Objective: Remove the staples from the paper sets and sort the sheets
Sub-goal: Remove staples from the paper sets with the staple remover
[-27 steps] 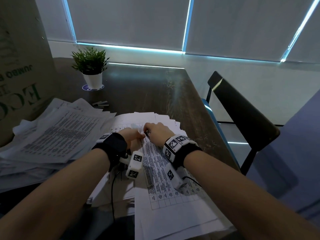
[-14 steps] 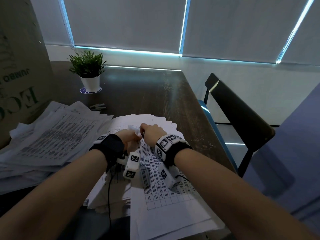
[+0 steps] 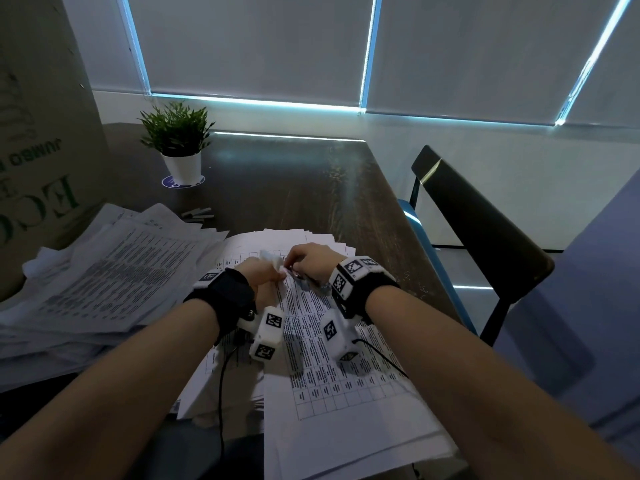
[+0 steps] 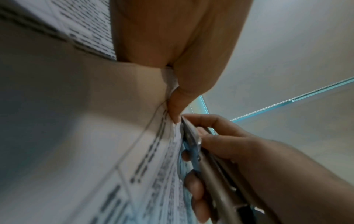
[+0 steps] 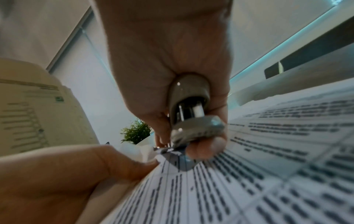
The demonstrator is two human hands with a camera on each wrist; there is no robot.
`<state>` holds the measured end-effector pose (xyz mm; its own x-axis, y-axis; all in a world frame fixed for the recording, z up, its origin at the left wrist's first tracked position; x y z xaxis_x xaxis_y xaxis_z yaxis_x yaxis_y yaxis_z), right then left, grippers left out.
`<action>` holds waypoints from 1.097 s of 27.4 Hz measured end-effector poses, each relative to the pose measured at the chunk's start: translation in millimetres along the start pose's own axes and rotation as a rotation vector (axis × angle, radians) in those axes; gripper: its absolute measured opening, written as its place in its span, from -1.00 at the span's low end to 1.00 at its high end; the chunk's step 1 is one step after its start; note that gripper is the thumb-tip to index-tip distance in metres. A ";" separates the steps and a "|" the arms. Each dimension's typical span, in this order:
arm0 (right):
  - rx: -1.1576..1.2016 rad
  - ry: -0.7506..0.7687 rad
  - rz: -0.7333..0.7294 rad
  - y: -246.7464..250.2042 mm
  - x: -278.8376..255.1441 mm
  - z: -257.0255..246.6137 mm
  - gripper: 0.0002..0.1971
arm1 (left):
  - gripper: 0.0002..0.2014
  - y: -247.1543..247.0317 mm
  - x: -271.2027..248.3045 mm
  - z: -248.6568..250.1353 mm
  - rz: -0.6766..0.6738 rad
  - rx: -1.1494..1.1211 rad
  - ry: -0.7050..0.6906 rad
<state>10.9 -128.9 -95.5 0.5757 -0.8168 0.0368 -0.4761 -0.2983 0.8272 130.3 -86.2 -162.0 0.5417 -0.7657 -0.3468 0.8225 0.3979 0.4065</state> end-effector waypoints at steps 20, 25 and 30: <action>0.486 -0.318 0.234 28.2 -15.8 54.7 -0.75 | -0.49 9.1 7.7 -2.5 0.079 0.063 -0.030; -0.044 -0.305 0.266 93.5 -41.8 84.8 -0.74 | -0.48 1.1 -10.6 -3.1 -0.094 -0.009 0.090; -0.640 -0.271 -0.045 126.1 -70.8 114.1 -0.64 | -0.29 -3.4 -31.9 2.9 -0.321 -0.069 0.108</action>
<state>-165.8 -165.0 -57.7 0.3594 -0.9300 -0.0773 0.0779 -0.0526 0.9956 109.8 -64.5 -149.9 0.2659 -0.8007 -0.5368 0.9617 0.1814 0.2057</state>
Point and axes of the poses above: each hand's wrist, its own x-axis towards the middle knuckle, its own y-axis out of the back of the hand, z = x × y, the point moved 9 cm from there along x, towards the middle knuckle, and after that the axes turned 11 degrees about z, right-handed, at the moved point
